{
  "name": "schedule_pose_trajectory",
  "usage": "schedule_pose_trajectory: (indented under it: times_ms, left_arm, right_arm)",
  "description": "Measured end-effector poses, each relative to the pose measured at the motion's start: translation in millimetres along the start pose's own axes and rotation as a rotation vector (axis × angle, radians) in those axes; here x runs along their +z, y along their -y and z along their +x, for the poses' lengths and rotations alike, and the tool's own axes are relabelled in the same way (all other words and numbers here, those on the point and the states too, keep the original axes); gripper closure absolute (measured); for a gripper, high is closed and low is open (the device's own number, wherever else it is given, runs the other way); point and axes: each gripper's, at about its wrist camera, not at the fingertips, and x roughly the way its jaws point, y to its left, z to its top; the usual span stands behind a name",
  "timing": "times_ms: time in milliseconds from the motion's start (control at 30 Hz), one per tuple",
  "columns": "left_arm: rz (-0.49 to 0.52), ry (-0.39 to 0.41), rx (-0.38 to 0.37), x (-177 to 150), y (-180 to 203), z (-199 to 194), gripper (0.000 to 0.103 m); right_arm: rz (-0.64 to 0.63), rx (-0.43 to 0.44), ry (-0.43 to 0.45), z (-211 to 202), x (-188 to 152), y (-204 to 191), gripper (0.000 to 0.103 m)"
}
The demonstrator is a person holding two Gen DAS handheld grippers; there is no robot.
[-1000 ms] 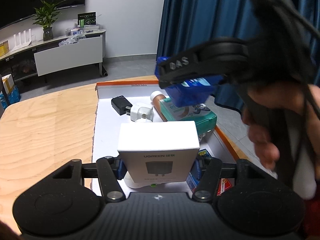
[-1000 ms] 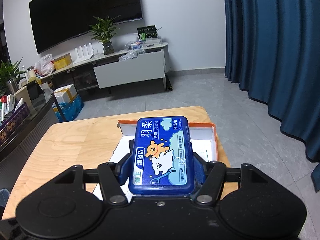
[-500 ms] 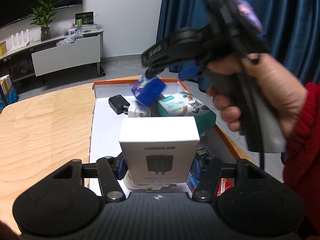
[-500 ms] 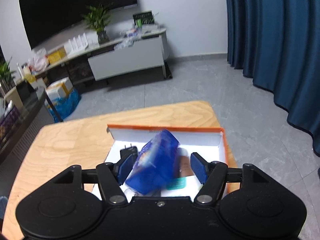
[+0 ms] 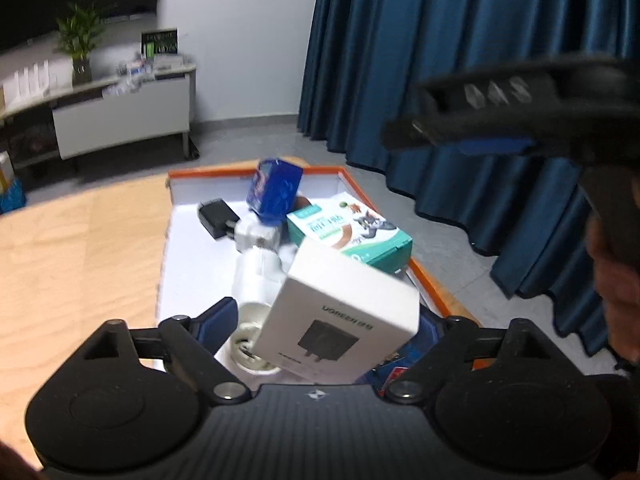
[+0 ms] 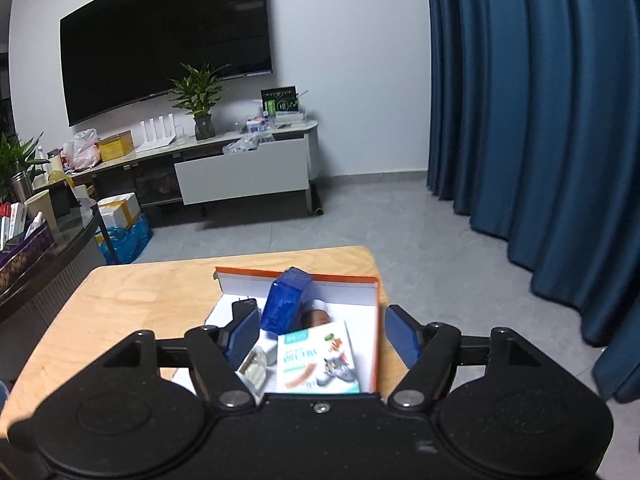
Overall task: Organize rigid objects
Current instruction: 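Open the left gripper to release the UGREEN charger box while the right releases the blue tin, then withdraw both tools away from the filled white box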
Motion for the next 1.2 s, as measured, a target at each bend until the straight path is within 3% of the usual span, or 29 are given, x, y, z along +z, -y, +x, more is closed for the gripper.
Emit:
schedule_pose_trajectory:
  times_ms: [133,500,700,933,1200]
  left_arm:
    - [-0.008,0.014,0.030,4.7,-3.5,-12.8,0.000]
    - [-0.059,0.035,0.106,3.1,-30.6,-44.8,0.000]
    - [-0.061,0.035,0.145,-7.3,-37.1,-67.4,0.000]
    - [-0.086,-0.045,0.154,-35.9,-51.2,-67.3,0.000]
    - [-0.062,-0.037,0.206,-42.0,-43.0,-76.5,0.000]
  right_arm:
    - [0.025,-0.037,0.014,-23.8,-10.4,4.9,0.020]
    - [0.035,-0.023,0.033,-69.6,-36.4,-4.7,0.019]
    - [0.011,-0.003,-0.022,-82.7,-59.3,-13.5,0.018]
    - [0.020,0.000,-0.072,-86.7,-83.3,-16.9,0.018]
    - [-0.020,0.010,-0.126,-85.8,-103.3,-18.9,0.018]
